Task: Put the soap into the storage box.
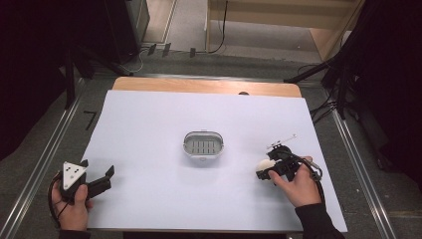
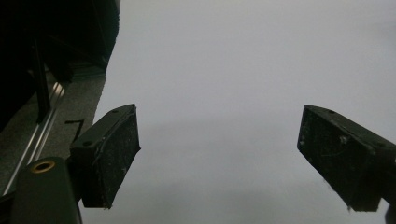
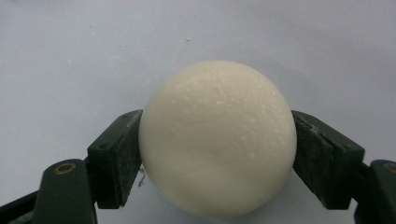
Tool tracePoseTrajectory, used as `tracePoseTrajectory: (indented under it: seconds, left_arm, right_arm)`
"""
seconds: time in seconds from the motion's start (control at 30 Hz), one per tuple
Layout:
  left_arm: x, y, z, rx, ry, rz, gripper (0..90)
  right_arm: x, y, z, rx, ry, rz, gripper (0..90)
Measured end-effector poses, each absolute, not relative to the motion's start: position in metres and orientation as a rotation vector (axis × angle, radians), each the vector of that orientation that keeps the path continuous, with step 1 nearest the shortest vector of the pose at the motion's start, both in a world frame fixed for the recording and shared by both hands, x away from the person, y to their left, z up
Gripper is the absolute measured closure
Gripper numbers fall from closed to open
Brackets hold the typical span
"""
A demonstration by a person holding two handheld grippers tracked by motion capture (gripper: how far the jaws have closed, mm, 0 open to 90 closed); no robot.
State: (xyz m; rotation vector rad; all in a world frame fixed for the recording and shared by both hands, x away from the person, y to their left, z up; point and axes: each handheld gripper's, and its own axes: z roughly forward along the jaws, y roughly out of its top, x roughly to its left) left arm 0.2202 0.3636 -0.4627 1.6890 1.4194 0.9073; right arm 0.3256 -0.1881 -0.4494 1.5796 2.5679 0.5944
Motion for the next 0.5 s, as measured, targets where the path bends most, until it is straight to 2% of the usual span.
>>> tracePoseTrajectory:
  seconds: [0.5]
  left_arm:
    - [0.2203,0.3637,-0.4627,1.690,1.419,0.908,13.6]
  right_arm:
    - [0.3263,-0.1843,-0.4494,1.593,2.539,0.595,23.3]
